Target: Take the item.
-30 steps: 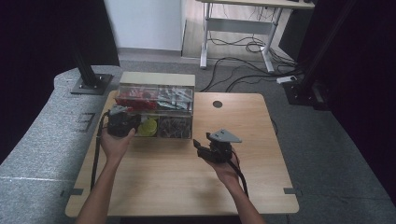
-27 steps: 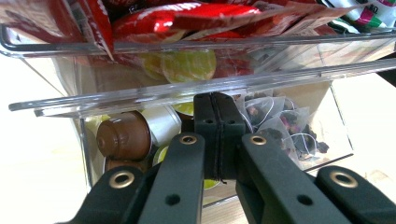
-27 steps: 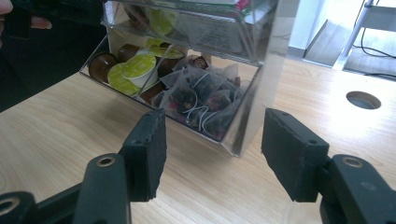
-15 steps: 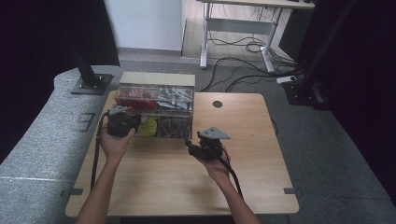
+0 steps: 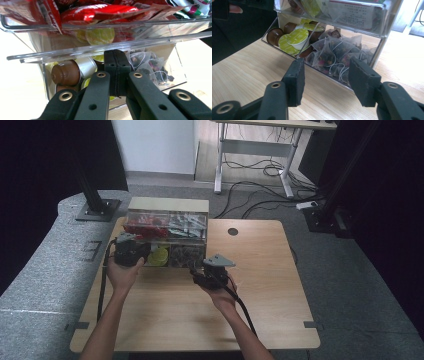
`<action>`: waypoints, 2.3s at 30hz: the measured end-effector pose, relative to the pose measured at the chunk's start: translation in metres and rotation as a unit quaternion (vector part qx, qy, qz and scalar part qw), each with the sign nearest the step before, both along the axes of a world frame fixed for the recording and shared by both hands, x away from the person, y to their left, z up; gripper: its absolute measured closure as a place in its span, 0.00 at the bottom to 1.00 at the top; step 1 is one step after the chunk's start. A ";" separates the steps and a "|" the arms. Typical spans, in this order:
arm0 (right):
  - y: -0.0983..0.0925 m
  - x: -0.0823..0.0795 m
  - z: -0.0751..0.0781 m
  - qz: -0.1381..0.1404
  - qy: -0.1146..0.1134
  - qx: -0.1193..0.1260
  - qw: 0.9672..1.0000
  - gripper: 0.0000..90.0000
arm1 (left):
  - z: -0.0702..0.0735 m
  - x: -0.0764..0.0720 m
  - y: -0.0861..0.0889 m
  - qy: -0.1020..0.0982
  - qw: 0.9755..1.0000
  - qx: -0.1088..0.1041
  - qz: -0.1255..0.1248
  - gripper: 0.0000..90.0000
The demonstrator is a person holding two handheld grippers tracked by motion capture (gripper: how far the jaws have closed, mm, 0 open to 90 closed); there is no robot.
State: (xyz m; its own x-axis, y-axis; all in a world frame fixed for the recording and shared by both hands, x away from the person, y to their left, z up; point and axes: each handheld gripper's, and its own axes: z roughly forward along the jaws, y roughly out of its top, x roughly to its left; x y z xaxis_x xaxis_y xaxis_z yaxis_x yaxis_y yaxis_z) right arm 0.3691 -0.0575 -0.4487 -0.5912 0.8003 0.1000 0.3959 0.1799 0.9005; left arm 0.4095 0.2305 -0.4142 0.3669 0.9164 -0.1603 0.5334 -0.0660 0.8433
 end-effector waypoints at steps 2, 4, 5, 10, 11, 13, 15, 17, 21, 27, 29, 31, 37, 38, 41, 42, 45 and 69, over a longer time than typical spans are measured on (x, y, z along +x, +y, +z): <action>0.003 0.002 -0.001 0.001 0.000 -0.002 1.000 0.54 | -0.001 0.000 -0.001 0.000 1.000 0.001 -0.001 1.00; 0.006 0.003 -0.002 0.001 0.002 -0.004 1.000 0.54 | -0.002 0.001 -0.001 0.000 1.000 0.000 -0.002 1.00; 0.007 0.004 -0.002 0.001 0.002 -0.004 1.000 0.54 | -0.002 0.001 -0.002 0.001 1.000 0.000 -0.002 1.00; 0.013 0.010 -0.007 0.002 0.004 -0.008 1.000 0.54 | -0.003 0.001 -0.004 0.002 1.000 0.003 -0.005 1.00; 0.014 0.011 -0.008 0.003 0.005 -0.009 1.000 0.54 | -0.003 0.001 -0.005 0.002 1.000 0.003 -0.005 1.00; 0.016 0.014 -0.010 0.004 0.004 -0.010 1.000 0.54 | -0.004 0.002 -0.005 0.002 1.000 0.000 -0.007 1.00; 0.018 0.016 -0.012 0.003 0.008 -0.007 1.000 0.54 | -0.005 0.002 -0.007 0.004 1.000 0.000 -0.008 1.00; 0.020 0.019 -0.015 0.003 0.011 -0.006 1.000 0.55 | -0.005 0.002 -0.008 0.004 1.000 0.000 -0.009 1.00; 0.025 0.021 -0.019 0.004 0.012 -0.007 1.000 0.56 | -0.005 0.003 -0.009 0.005 1.000 0.001 -0.009 1.00; 0.032 0.025 -0.023 0.004 0.011 -0.015 1.000 0.58 | -0.005 0.004 -0.009 0.004 1.000 0.000 -0.008 1.00; 0.033 0.028 -0.024 0.003 0.013 -0.015 1.000 0.60 | -0.005 0.005 -0.009 0.004 1.000 0.001 -0.008 1.00; 0.035 0.031 -0.026 0.002 0.018 -0.010 1.000 0.60 | -0.005 0.005 -0.009 0.004 1.000 0.000 -0.009 1.00; 0.042 0.036 -0.030 0.003 0.018 -0.020 1.000 0.64 | -0.005 0.005 -0.008 0.004 1.000 0.001 -0.009 1.00; 0.043 0.037 -0.031 0.002 0.017 -0.023 1.000 0.65 | -0.005 0.005 -0.008 0.004 1.000 0.001 -0.009 1.00; 0.044 0.040 -0.034 0.000 0.017 -0.023 1.000 0.68 | -0.005 0.004 -0.008 0.004 1.000 0.001 -0.008 1.00; 0.045 0.042 -0.034 -0.002 0.017 -0.021 1.000 0.69 | -0.005 0.004 -0.009 0.004 1.000 0.001 -0.008 1.00; 0.046 0.045 -0.035 -0.005 0.021 -0.020 1.000 0.71 | -0.005 0.004 -0.009 0.003 1.000 0.000 -0.008 1.00; 0.055 0.065 -0.041 -0.018 0.034 -0.022 0.999 0.98 | -0.005 0.003 -0.006 0.005 1.000 -0.008 -0.006 1.00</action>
